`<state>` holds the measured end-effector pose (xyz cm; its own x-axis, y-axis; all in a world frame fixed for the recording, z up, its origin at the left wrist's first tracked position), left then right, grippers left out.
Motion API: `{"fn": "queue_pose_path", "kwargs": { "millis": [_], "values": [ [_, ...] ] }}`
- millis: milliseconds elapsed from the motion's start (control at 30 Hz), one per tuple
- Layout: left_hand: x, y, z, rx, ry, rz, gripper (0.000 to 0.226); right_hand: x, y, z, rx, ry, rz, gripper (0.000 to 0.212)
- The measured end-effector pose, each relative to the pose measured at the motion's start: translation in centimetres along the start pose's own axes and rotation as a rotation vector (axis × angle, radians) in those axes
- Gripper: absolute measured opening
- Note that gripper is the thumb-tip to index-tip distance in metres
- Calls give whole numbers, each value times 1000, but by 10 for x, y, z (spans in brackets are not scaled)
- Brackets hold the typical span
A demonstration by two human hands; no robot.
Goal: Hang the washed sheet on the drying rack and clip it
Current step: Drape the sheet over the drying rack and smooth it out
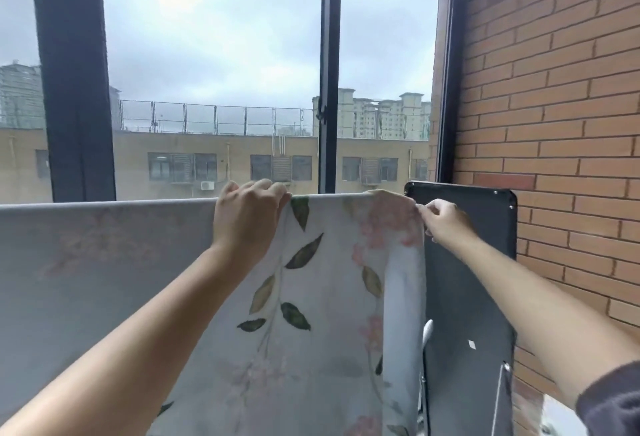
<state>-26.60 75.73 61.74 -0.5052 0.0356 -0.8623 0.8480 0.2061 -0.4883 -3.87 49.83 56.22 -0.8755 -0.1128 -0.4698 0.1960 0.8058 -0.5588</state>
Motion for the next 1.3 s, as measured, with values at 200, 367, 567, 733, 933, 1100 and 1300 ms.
{"fn": "queue_pose_path", "kwargs": {
  "millis": [200, 367, 567, 733, 933, 1100, 1300],
  "values": [
    [-26, 16, 12, 51, -78, -3, 29, -26, 23, -7, -232, -19, -163, 17],
    [-50, 34, 30, 63, -91, -55, 27, -56, 9, 17, -595, 158, -79, 30],
    [-85, 50, 70, 50, -67, -79, 27, -96, -51, 55, -807, 194, 82, 18],
    [-105, 76, 118, 36, -26, -151, 28, -130, -70, 93, -818, 232, 60, 19],
    [-108, 113, 164, -33, -49, -288, 36, -156, -35, 148, -653, 325, -328, 25],
    [-107, 119, 185, -68, -56, -337, 39, -153, -11, 155, -677, 278, -589, 29],
    [-124, 109, 203, -39, -165, -177, 40, -187, -54, 150, -846, 194, -354, 21]
  ]
}}
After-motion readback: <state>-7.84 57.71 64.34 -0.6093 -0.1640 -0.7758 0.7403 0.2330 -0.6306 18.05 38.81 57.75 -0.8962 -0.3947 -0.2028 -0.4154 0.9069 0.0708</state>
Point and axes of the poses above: each hand's wrist, its own x-axis away from the middle knuckle, its own y-axis out of the palm, z = x × y, the point moved 10 cm from there along -x, towards the middle knuckle, and after that the axes turned 5 degrees about -z, right-handed, at the moved point
